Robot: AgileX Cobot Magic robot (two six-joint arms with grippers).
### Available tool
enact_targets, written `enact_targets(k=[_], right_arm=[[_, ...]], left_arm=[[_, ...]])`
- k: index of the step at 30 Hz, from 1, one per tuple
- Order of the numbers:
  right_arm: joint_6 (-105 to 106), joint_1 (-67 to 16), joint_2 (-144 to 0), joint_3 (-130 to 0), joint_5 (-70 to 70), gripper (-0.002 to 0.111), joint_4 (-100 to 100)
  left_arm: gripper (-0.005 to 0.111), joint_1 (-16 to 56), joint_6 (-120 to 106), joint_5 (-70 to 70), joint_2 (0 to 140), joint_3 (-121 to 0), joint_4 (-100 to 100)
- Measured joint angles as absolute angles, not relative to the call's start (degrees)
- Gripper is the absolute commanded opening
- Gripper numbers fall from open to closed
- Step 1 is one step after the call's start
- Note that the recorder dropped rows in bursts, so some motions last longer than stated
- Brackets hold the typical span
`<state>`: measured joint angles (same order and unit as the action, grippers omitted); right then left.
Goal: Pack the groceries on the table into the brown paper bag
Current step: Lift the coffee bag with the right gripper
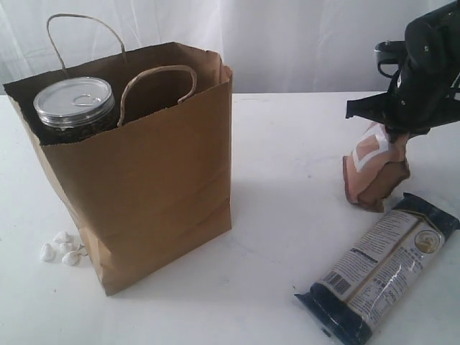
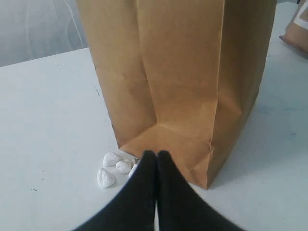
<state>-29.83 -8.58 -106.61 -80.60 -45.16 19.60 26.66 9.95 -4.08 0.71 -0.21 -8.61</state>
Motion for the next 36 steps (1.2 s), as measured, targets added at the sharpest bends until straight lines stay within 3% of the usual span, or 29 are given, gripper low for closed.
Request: enact_targets(k=[19, 36], right_arm=[[-6.1, -19.3, -93.6, -80.1, -51.8, 0.0, 9.5], [2.7, -30.9, -71.6, -60.8, -54.0, 0.0, 2.6]], left_arm=[[0.0, 26.7, 9.9, -4.1, 0.7, -0.2, -8.6], [0.0, 26.7, 9.9, -4.1, 0.7, -0.2, -8.6]])
